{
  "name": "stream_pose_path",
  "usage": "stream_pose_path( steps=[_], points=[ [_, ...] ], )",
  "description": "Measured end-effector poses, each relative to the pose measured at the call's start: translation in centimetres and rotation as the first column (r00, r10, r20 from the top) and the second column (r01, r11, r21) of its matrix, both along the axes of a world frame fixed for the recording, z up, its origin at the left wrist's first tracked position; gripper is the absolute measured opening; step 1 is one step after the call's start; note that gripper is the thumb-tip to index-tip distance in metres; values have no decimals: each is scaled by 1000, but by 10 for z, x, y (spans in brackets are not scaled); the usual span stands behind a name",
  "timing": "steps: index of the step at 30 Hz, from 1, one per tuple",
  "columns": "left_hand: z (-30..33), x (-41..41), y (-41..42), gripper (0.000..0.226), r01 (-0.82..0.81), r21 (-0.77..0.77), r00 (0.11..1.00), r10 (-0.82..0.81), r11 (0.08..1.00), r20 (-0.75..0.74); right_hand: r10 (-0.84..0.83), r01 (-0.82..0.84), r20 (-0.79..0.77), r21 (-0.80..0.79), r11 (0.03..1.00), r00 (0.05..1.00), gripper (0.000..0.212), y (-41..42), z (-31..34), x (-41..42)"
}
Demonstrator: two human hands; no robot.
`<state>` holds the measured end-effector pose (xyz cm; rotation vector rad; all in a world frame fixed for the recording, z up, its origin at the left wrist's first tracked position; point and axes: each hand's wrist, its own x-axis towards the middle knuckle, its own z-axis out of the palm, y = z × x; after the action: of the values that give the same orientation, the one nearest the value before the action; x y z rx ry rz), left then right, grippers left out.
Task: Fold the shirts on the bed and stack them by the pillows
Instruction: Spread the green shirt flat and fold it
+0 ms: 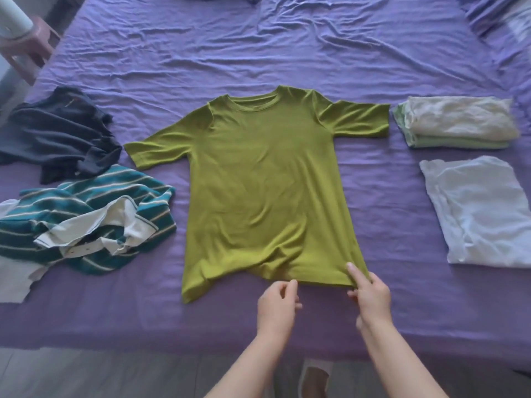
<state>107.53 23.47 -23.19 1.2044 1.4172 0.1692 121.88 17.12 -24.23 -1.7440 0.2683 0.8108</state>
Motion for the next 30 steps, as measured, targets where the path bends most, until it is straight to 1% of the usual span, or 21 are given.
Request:
stream_pose_path(
  steps=[1,2,3,4,7,8,10,12,13,15,17,20,21,22,23,24,25,26,27,28,30],
  points=[
    [0,11,-7,24,-153,-302,979,185,941,80,-12,13,-32,26,1000,999,17,-4,2,2],
    [0,22,-13,26,-229,-529,931,343,817,126,-24,31,-84,75,997,996,13,-7,4,2],
    [0,32,-16,28,-251,-670,865,472,699,169,-34,52,-139,127,991,990,10,-9,5,3],
    [-2,41,-17,31,-261,-750,781,590,608,207,-40,69,-174,162,984,984,9,-10,6,4],
    [-5,58,-11,32,-371,-826,481,849,425,221,-81,124,-194,216,969,978,9,-15,10,7],
    [-4,59,-8,28,-416,-827,419,887,378,195,-100,142,-198,211,967,975,11,-18,10,8],
    [-2,56,-2,16,-487,-804,385,910,341,152,-130,163,-189,167,972,973,15,-24,11,10],
    [-1,47,5,9,-526,-774,400,905,354,142,-124,141,-135,120,983,983,19,-28,8,14],
    [1,42,7,9,-562,-746,402,907,356,130,-108,117,-86,101,988,990,20,-29,6,15],
    [3,31,5,8,-660,-625,452,885,416,111,-10,9,89,9,1000,996,20,-31,1,17],
    [3,20,-9,14,-715,-486,542,837,502,67,197,-151,278,-178,972,940,19,-35,-3,14],
    [0,-9,-33,7,-635,-402,723,690,660,-8,412,-279,363,-367,887,836,14,-41,-6,4],
    [-2,-22,-37,7,-585,-343,786,619,735,-16,466,-293,407,-420,859,786,23,-41,-7,0],
    [-7,-34,-38,7,-513,-225,853,521,828,-28,541,-304,471,-489,817,697,32,-41,-8,-4],
    [-12,-46,-35,6,-408,-56,912,405,911,-59,625,-321,530,-557,766,573,38,-39,-11,-7],
    [-16,-57,-29,7,-270,118,952,283,956,-114,689,-352,575,-595,722,442,41,-35,-12,-13],
    [-17,-64,-20,9,-111,269,970,164,957,-180,727,-411,606,-602,684,323,40,-28,-12,-19],
    [-19,-69,-10,11,45,407,969,59,912,-239,747,-489,629,-593,640,215,37,-20,-12,-26],
    [-23,-72,2,10,187,513,954,-31,838,-297,752,-564,649,-580,588,116,34,-10,-13,-33],
    [-29,-73,15,10,313,576,923,-101,755,-371,753,-635,657,-569,523,32,31,1,-15,-40],
    [-41,-76,41,21,524,553,821,-211,648,-531,780,-732,620,-571,372,-88,29,23,-25,-54]
  ],
)
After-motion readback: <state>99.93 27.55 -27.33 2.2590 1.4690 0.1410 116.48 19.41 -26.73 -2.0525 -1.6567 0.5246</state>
